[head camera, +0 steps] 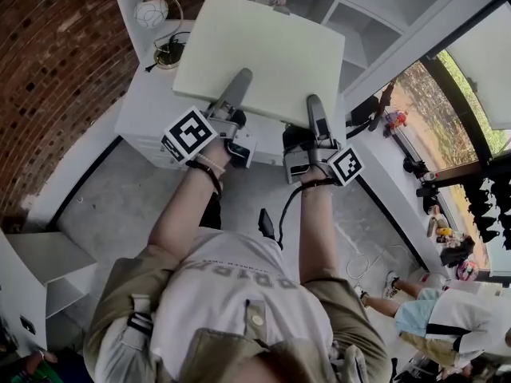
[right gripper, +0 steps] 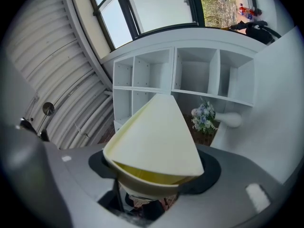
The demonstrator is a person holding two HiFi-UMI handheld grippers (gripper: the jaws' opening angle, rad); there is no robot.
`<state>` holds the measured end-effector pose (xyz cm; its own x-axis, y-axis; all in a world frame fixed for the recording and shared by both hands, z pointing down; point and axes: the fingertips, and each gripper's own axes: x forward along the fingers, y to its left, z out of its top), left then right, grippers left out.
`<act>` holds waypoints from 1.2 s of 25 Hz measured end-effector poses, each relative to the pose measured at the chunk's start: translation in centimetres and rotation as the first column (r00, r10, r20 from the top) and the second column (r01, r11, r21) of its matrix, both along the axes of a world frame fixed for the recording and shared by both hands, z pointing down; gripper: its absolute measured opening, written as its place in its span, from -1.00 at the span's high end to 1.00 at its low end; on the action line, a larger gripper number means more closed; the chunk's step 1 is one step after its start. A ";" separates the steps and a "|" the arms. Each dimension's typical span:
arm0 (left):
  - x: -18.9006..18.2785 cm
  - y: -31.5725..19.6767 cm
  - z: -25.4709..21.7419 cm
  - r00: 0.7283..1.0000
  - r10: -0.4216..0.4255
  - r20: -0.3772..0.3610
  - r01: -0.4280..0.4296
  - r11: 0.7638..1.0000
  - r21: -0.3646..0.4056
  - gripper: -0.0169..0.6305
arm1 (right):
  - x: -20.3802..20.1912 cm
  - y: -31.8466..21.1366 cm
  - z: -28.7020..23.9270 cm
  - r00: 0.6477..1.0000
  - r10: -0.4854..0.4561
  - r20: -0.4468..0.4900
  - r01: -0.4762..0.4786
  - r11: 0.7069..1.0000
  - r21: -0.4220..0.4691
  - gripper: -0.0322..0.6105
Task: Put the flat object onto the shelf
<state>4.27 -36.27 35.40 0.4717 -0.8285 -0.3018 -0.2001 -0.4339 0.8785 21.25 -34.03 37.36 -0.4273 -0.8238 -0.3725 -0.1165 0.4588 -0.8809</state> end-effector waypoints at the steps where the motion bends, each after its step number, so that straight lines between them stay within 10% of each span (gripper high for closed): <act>1: 0.0 -0.7 -0.2 1.000 0.005 -0.001 -0.005 1.000 0.006 -0.09 | 0.0 -0.7 -0.2 1.000 0.002 -0.001 -0.002 1.000 0.004 -0.13; 30: -2.4 -19.9 -9.6 0.996 0.089 0.003 -0.089 0.982 0.164 -0.09 | -2.9 -19.0 -9.3 0.998 0.054 -0.039 -0.048 0.987 0.154 -0.13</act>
